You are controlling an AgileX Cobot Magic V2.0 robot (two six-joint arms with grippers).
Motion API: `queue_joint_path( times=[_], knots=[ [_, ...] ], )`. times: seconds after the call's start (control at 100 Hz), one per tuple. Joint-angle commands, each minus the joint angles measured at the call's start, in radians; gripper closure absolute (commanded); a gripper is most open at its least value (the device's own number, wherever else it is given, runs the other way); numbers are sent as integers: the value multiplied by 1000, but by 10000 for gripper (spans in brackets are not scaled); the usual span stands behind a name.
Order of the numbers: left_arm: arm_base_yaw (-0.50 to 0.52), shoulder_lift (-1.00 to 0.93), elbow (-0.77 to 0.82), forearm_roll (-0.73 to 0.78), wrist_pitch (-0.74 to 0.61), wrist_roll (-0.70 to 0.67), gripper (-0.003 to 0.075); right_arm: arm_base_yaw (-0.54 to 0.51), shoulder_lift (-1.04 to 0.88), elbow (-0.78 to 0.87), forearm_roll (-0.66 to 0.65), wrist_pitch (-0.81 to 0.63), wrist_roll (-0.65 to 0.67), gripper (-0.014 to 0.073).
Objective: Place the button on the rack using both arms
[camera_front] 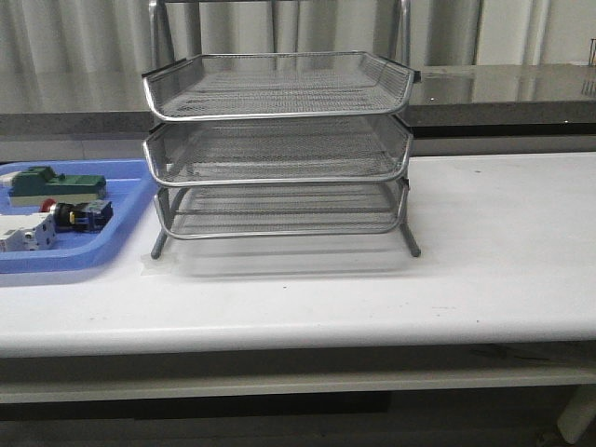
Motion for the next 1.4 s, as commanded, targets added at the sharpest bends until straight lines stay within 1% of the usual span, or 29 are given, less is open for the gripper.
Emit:
queue_joint_path(
  times=[0.0, 0.77, 0.88, 1.06, 1.21, 1.39],
  knots=[
    [2, -31, 45, -8, -81, -10, 716, 1, -19, -17, -9, -86, -3, 660],
    [2, -31, 45, -8, -81, -10, 716, 1, -19, -17, -9, -91, -4, 660],
    [2, -31, 45, -8, -81, -10, 716, 1, -19, -17, -9, -123, -4, 660],
    [2, -31, 45, -8, -81, -10, 716, 1, -19, -35, -9, -134, -4, 660],
    [2, -31, 45, -8, -81, -10, 716, 1, -17, -107, -6, -70, -4, 660],
    [2, -31, 45, -8, -81, -10, 716, 1, 61, -273, 12, 79, -4, 660]
  ],
)
